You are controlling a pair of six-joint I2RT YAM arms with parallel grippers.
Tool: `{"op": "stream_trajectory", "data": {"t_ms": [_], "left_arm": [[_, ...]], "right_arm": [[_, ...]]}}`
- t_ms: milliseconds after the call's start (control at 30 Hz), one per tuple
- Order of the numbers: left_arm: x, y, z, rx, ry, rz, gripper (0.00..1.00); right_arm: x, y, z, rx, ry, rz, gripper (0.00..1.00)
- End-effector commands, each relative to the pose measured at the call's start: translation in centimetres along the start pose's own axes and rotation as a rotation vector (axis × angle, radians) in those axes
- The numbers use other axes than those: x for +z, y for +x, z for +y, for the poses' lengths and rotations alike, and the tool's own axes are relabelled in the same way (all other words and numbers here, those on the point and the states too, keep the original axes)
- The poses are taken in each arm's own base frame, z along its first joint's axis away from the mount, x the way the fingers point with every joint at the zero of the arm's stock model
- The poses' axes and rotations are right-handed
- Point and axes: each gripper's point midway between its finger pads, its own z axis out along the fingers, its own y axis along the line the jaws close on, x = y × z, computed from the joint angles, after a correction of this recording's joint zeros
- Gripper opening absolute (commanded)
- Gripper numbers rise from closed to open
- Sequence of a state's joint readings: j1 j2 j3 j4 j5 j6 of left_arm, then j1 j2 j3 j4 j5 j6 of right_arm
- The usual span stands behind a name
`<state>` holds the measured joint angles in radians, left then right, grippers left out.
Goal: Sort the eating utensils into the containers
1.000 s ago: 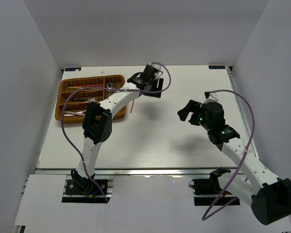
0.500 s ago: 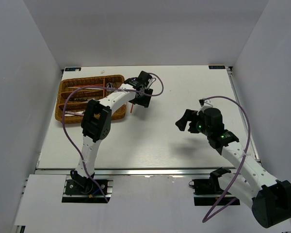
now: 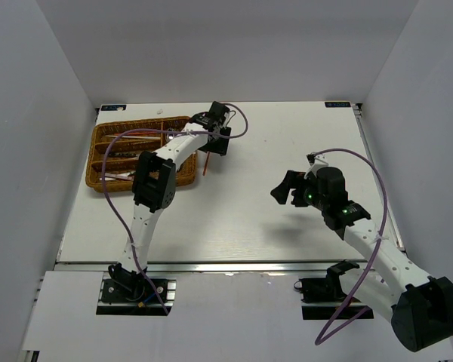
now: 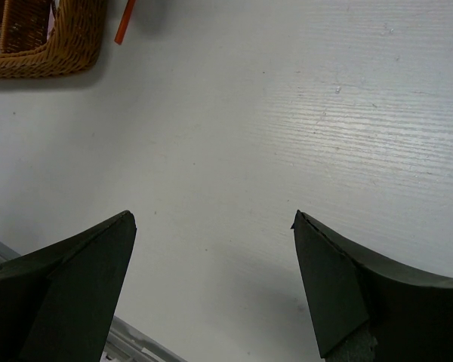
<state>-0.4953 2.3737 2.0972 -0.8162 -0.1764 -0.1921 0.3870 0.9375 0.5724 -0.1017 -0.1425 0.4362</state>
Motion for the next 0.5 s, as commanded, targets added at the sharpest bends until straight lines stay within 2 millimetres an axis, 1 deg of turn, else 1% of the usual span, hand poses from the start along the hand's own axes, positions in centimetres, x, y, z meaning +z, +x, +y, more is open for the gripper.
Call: {"op": "stream_trajectory", "data": {"t_ms": [0, 133, 267, 367, 400, 433, 467], "left_arm": [[-0.3, -0.4, 0.2, -0.008, -0.006, 0.002, 0.67], [0.7, 1.2, 0.7, -0.021, -0.013, 0.040, 0.64], [1.2, 2.3, 1.7, -0.041, -0.063, 0.071, 0.63], [1.3, 3.0, 1.8, -0.058, -0.052, 0.091, 0.63], [1.3, 3.1, 1.5, -0.062, -0.037, 0.093, 0.63], [1.5, 3.7, 1.4, -0.063, -0.031, 0.108, 0.63], [1.4, 3.8, 1.2, -0.072, -0.016, 0.108, 0.61]], "right_arm": [[0.2, -0.6, 0.4, -0.027, -0.031, -0.030, 0.89], [0.4, -0.4, 0.3, -0.025, -0.033, -0.025, 0.89], [0.5, -0.2, 0.5, -0.024, -0.044, -0.019, 0.89], [0.5, -0.2, 0.5, -0.020, -0.046, -0.019, 0.89], [0.5, -0.2, 0.5, -0.019, -0.047, -0.022, 0.89], [0.5, -0.2, 0.6, -0.019, -0.051, -0.023, 0.89], [0.5, -0.1, 0.6, -0.018, -0.051, -0.022, 0.89]]}}
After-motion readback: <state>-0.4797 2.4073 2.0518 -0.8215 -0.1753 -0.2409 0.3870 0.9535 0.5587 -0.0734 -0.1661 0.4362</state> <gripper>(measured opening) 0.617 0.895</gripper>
